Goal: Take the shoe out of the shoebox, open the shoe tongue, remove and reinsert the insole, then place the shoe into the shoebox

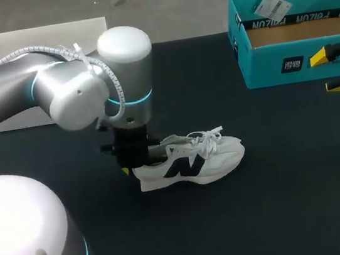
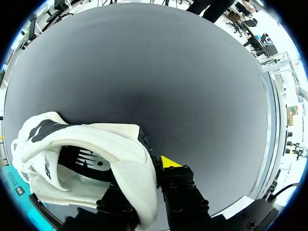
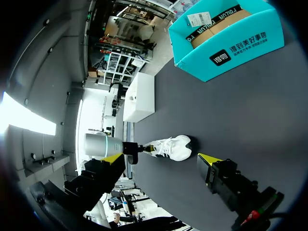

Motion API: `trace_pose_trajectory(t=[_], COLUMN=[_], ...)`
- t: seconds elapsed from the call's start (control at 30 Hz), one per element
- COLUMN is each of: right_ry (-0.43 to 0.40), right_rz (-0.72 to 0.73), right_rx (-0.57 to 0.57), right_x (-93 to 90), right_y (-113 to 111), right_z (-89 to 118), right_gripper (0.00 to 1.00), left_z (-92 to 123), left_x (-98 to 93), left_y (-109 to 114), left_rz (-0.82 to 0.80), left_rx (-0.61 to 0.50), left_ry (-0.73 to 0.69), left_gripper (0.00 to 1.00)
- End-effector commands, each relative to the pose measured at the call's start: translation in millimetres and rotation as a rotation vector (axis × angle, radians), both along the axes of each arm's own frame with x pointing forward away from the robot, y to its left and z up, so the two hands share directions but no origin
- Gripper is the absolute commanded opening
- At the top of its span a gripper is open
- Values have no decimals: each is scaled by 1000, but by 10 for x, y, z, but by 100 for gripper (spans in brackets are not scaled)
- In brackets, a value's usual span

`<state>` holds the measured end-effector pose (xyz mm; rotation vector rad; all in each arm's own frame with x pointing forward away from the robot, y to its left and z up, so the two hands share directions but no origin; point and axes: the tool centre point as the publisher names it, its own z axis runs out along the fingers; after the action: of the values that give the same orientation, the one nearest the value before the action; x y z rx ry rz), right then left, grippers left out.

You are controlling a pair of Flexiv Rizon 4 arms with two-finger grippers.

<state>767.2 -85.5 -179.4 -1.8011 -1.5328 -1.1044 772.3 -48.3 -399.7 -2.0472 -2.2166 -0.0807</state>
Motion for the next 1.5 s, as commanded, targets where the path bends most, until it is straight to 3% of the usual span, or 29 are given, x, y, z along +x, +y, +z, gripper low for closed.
trace_pose_trajectory(t=[0.03,0.1,0.17,0.2,0.4,0.5,0.6,0.9,1.43,1.5], right_ry=[1,1,1,1,1,1,1,1,1,1], right_rz=[-1,-1,-1,-1,-1,-1,-1,-1,-1,-1], right_rx=[-2,-2,-2,-2,-2,-2,-2,-2,-2,-2], right_x=[2,2,2,2,2,2,2,2,2,2], right_y=[6,6,6,6,6,6,6,6,6,6], right_z=[-3,-3,-3,-3,-3,-3,-3,-3,-3,-3], right_gripper=[100,100,100,100,100,100,100,100,100,100], left_z=[-28,17,90,134,455,617,796,1055,1067,1053], left_x=[16,13,-4,-16,-120,-175,-238,-423,-424,-412], left_y=[44,39,20,7,-84,-90,-25,187,223,211], left_rz=[-6,-26,-57,-71,-113,-60,130,625,625,728], left_rx=[-35,-46,-50,-63,-108,-169,-308,-683,-673,-772], left_ry=[5,13,19,20,22,8,-15,-159,-138,-22], left_gripper=[0,19,67,100,100,100,100,100,100,100])
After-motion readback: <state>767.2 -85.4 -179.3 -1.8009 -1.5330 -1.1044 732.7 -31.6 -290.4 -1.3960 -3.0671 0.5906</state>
